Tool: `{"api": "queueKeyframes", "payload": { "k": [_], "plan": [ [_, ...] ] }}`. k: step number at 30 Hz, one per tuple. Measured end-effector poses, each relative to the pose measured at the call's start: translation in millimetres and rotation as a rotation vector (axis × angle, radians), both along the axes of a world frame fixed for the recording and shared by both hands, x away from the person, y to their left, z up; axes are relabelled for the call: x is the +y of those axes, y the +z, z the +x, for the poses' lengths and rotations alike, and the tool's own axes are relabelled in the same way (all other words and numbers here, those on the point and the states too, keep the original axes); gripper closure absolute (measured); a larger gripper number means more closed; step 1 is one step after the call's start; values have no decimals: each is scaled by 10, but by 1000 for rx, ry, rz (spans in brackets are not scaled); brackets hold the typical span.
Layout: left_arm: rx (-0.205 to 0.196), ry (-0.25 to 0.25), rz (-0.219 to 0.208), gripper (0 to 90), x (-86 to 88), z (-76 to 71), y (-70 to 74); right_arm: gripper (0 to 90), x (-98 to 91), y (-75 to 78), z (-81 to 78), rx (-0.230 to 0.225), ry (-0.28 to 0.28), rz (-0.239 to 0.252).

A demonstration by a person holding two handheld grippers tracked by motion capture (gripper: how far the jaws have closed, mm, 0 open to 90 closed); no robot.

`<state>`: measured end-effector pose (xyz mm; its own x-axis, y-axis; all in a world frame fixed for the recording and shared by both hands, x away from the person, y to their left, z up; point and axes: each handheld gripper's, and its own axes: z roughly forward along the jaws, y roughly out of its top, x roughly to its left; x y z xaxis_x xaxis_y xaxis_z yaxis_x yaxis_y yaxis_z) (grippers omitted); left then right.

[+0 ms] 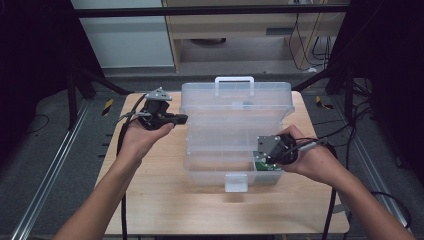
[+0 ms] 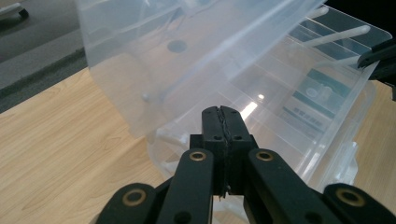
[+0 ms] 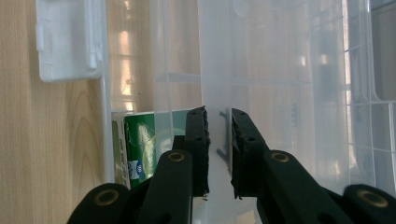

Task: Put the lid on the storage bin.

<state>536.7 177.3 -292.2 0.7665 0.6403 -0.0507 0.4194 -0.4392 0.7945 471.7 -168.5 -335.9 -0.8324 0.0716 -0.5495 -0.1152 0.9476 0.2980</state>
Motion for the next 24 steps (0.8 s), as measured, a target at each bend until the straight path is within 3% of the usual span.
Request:
{"api": "queueKeyframes", "payload": {
  "k": [2,6,15,18,19,21,22,24],
  "plan": [
    [14,1,-26,899,19,-4,-9,791,0,-7,-5,3,2,-3],
    [15,-2,-39,899,15,-34,-42,791,-6,-13,-13,8,1,1],
    [12,-6,-17,899,-9,-97,-91,771,-19,-56,-52,19,-1,15],
    [16,-9,-17,899,-3,-118,-101,697,-36,-46,-72,12,-12,38],
    [17,-10,-16,899,-2,-127,-106,598,-68,-13,-94,2,-41,71],
    [19,-12,-18,898,-1,-137,-116,573,-82,-4,-101,-1,-47,83],
    [18,-12,-18,899,1,-142,-121,474,-122,-2,-139,-17,-68,112],
    [20,-16,-18,899,6,-153,-129,395,-158,-17,-173,-29,-84,116]
  ]
}}
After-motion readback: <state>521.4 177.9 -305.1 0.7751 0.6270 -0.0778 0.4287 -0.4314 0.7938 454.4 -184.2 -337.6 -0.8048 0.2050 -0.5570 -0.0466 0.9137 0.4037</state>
